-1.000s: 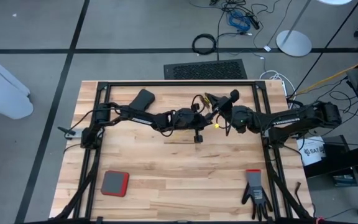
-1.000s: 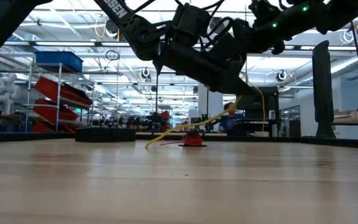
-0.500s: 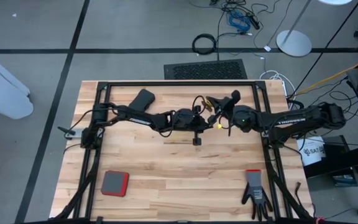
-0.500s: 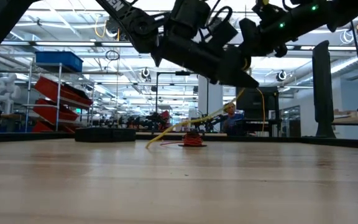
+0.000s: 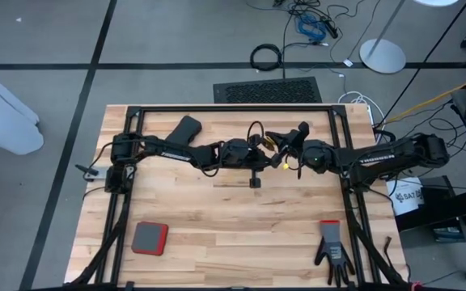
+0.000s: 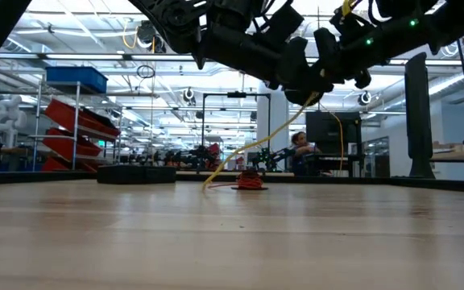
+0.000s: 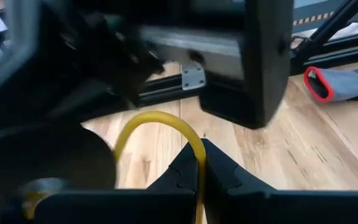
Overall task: Coil cords
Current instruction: Coil the yellow wire on the spool
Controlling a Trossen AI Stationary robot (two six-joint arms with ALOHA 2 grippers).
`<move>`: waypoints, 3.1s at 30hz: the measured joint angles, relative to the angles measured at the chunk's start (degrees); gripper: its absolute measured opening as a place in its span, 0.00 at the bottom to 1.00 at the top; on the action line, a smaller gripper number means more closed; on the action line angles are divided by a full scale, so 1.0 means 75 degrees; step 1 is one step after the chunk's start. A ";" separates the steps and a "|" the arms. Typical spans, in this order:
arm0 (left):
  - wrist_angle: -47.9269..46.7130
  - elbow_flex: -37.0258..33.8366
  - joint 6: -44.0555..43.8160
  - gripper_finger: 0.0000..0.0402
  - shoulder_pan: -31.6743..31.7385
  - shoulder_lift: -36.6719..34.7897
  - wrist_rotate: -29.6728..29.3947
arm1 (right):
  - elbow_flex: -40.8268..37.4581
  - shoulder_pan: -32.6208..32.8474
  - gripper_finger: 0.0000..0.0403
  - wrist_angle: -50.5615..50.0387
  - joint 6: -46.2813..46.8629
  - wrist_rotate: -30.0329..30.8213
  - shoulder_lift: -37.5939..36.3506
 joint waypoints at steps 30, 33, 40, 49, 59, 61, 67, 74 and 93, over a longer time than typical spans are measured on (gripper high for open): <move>-0.0966 -0.0009 -0.0531 0.01 0.0179 -0.0032 0.0049 | -0.0109 0.0876 0.00 -0.1805 -0.0510 0.0172 0.0304; -0.1169 -0.0009 -0.0525 0.01 0.0181 -0.0035 0.0049 | -0.0109 0.0998 0.00 -0.1929 -0.0524 0.0263 0.0304; -0.1542 -0.0009 -0.0462 0.01 0.0245 -0.0042 0.0160 | -0.0111 0.1436 0.00 -0.2044 -0.0530 0.0337 0.0068; -0.1776 -0.0003 -0.0458 0.04 0.0271 -0.0055 0.0797 | -0.0111 0.2230 0.00 -0.3272 0.0041 0.0065 -0.0862; -0.1663 -0.0003 -0.0454 0.05 0.0271 -0.0050 0.1354 | -0.0109 0.2901 0.00 -0.3370 0.0099 -0.0425 -0.1575; -0.1678 -0.0003 -0.0337 0.06 0.0274 -0.0050 0.1430 | -0.0109 0.2966 0.00 -0.3374 0.0099 -0.0398 -0.1659; -0.1733 -0.0190 0.0009 0.08 0.0294 -0.0035 0.1382 | -0.0109 0.3018 0.00 -0.3334 0.0102 -0.0401 -0.1934; -0.1718 -0.0417 0.0249 0.16 0.0278 -0.0035 0.1433 | -0.0109 0.3012 0.00 -0.3388 0.0075 -0.0347 -0.2150; -0.2071 -0.0819 0.0825 0.18 0.0277 -0.0244 0.0686 | -0.0109 0.3003 0.00 -0.4109 0.0287 -0.0088 -0.2716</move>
